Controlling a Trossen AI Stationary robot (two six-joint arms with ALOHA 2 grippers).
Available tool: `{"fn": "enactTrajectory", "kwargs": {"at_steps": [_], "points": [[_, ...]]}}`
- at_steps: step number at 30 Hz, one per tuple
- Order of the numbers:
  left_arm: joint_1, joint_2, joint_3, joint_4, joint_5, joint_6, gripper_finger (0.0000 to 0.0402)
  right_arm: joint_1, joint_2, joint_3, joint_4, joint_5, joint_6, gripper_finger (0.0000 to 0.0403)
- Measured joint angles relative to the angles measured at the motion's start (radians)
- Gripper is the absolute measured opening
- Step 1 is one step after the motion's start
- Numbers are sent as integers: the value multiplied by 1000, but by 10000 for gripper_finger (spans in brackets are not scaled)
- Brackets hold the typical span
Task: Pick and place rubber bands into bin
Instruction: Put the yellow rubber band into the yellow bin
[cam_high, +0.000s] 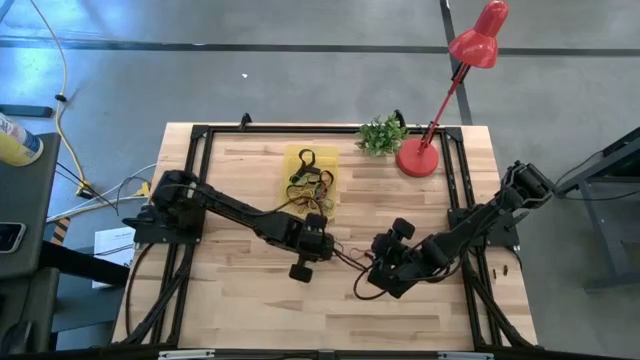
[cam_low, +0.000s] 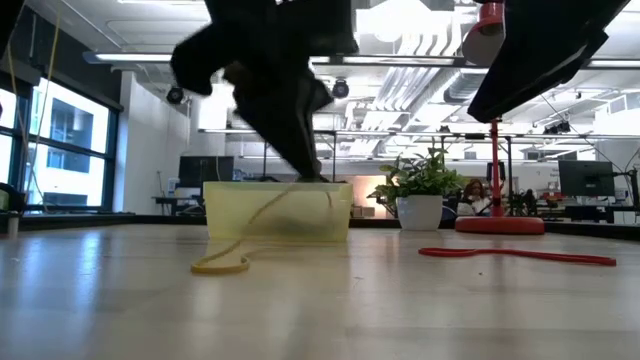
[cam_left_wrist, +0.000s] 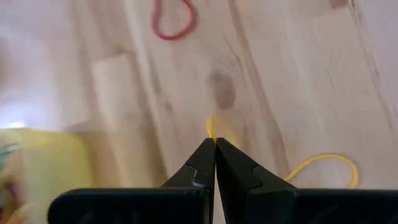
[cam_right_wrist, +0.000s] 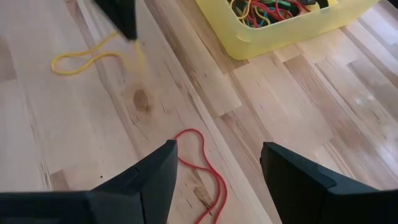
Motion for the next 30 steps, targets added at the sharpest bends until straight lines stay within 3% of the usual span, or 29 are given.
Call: {"fn": "enactTrajectory", "kwargs": {"at_steps": [17,30], "points": [[2,-252,1,2,-200,31,0,-2,0,0,0,-1,-2,220],[2,-351,2,2,-324,75,0,-2,0,0,1,-1,0,220]]}}
